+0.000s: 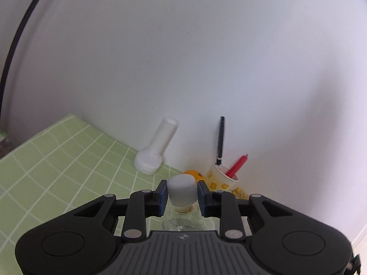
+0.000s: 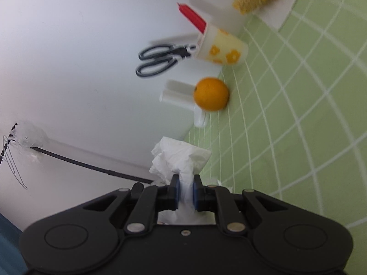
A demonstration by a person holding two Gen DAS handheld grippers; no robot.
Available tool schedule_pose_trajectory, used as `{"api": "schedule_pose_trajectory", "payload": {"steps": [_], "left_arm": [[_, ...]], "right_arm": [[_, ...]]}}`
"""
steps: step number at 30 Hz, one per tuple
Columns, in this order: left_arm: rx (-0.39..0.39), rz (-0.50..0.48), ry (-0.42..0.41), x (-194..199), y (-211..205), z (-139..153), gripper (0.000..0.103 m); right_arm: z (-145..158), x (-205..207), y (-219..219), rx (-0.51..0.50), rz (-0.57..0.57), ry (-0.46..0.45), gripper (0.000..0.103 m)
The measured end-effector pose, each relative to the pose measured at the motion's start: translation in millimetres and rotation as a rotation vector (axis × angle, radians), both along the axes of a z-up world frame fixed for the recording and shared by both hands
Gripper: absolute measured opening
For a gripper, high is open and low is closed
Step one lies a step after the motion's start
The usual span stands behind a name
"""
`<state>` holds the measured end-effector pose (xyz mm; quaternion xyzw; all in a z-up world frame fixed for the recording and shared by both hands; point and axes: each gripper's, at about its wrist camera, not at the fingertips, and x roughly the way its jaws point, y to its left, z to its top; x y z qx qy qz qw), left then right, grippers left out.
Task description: Clean container
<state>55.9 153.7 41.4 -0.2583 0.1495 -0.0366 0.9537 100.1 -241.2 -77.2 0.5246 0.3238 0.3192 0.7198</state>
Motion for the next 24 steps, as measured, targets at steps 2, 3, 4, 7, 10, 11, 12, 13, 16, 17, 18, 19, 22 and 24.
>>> {"api": "schedule_pose_trajectory", "payload": {"steps": [2,3,4,7,10,11,12,13,16,17,18,19,22,24], "left_arm": [[-0.014,0.016,0.006,-1,4,-4,0.03],[-0.022,0.021,0.007,0,6,-6,0.03],[-0.02,0.026,0.008,-3,5,-6,0.031],[-0.01,0.04,0.011,-8,2,-5,0.031],[-0.036,0.044,0.012,-8,6,-8,0.031],[-0.043,0.046,0.012,-9,6,-8,0.031],[-0.046,0.047,0.012,-10,7,-8,0.031],[-0.048,0.049,0.012,-8,8,-9,0.031],[-0.051,0.05,0.011,-13,8,-8,0.032],[-0.049,0.051,0.012,-12,9,-8,0.032],[-0.049,0.052,0.013,-12,9,-8,0.032],[-0.048,0.054,0.014,-12,10,-8,0.032],[-0.045,0.066,0.019,-11,11,-10,0.032],[-0.037,0.078,0.027,-10,13,-11,0.033]], "right_arm": [[-3,3,8,0.003,0.012,0.02,0.012],[-4,5,11,-0.003,0.021,0.028,0.012],[-4,7,15,-0.019,0.027,0.03,0.012],[-3,8,21,-0.043,0.023,0.023,0.012],[-6,11,19,-0.057,0.002,0.048,0.012],[-7,12,18,-0.067,-0.006,0.055,0.012],[-8,13,18,-0.073,-0.009,0.061,0.012],[-9,13,18,-0.079,-0.012,0.066,0.012],[-9,16,19,-0.114,-0.022,0.062,0.012],[-9,16,19,-0.13,-0.025,0.061,0.012],[-8,17,20,-0.156,-0.024,0.059,0.012],[-9,19,22,-0.185,-0.02,0.054,0.012],[-7,18,28,-0.233,-0.007,0.028,0.012],[-6,17,32,-0.262,0.001,0.007,0.012]]}}
